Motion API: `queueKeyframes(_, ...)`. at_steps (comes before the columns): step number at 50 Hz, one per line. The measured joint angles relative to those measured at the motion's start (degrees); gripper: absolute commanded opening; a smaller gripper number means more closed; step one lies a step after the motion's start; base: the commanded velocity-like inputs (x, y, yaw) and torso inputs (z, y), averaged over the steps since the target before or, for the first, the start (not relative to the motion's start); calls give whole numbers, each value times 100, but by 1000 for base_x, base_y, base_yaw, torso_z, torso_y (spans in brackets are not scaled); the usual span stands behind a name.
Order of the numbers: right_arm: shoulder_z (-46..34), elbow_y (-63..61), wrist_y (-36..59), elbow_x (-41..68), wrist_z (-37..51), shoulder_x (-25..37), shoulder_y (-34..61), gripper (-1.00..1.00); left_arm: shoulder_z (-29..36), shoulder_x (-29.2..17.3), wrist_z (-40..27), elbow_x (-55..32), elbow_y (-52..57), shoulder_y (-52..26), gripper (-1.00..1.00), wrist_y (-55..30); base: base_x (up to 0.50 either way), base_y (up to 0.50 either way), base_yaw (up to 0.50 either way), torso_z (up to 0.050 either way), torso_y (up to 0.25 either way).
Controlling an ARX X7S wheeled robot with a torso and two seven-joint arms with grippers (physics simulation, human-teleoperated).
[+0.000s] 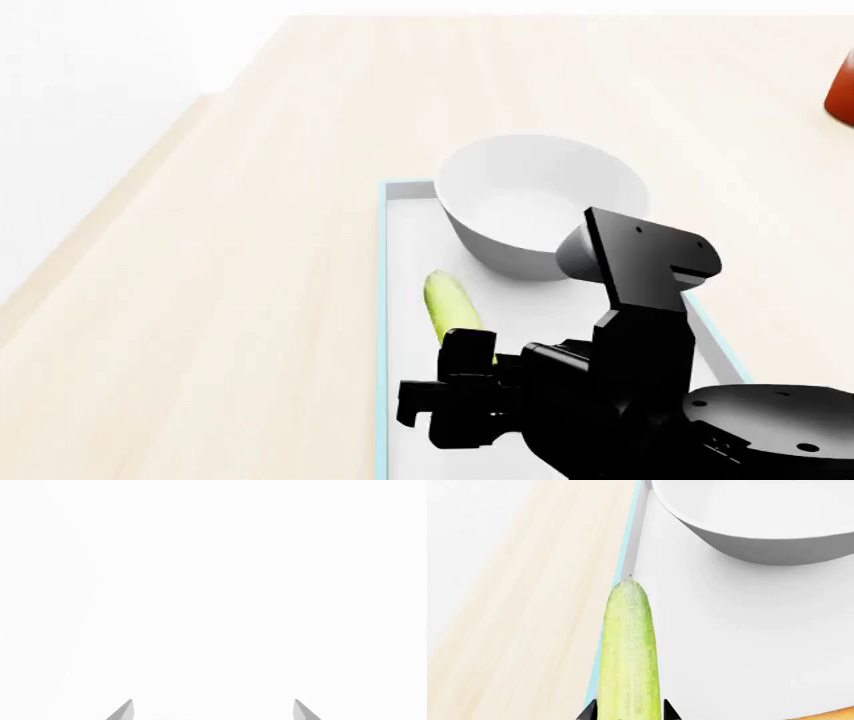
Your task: Place the two vegetables and bowl onto the tray for setting up a vegetable dip station.
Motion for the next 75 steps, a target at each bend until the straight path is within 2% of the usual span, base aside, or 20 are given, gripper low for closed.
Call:
queueKeyframes(17,-20,113,154,11,-53,28,89,100,-21,8,-1,-12,6,7,100,3,0,0,0,0,0)
queueKeyframes(33,310,46,305,188,387,105,979,100,-40,10,-14,-28,4,6,100,1,0,0,0,0,0)
queueKeyframes(44,422,35,578,-23,743,214,1817,100,-70,-3,-30,-54,-4,-22,100,0,0,0,0,0,0)
queueKeyframes(57,-248,102,1097,-438,956,436,3694,100,-124,-19,-78,-131,-4,-127,100,-12,0,0,0,0,0)
queueKeyframes(64,-326,283,1743,-591,1008,501,4542,100,-165,-35,-114,-187,0,-205,100,-17,0,0,0,0,0)
queueKeyframes(75,549,832,3674,-833,1046,437,5112,100,-237,-67,-169,-266,5,-326,100,-19,0,0,0,0,0)
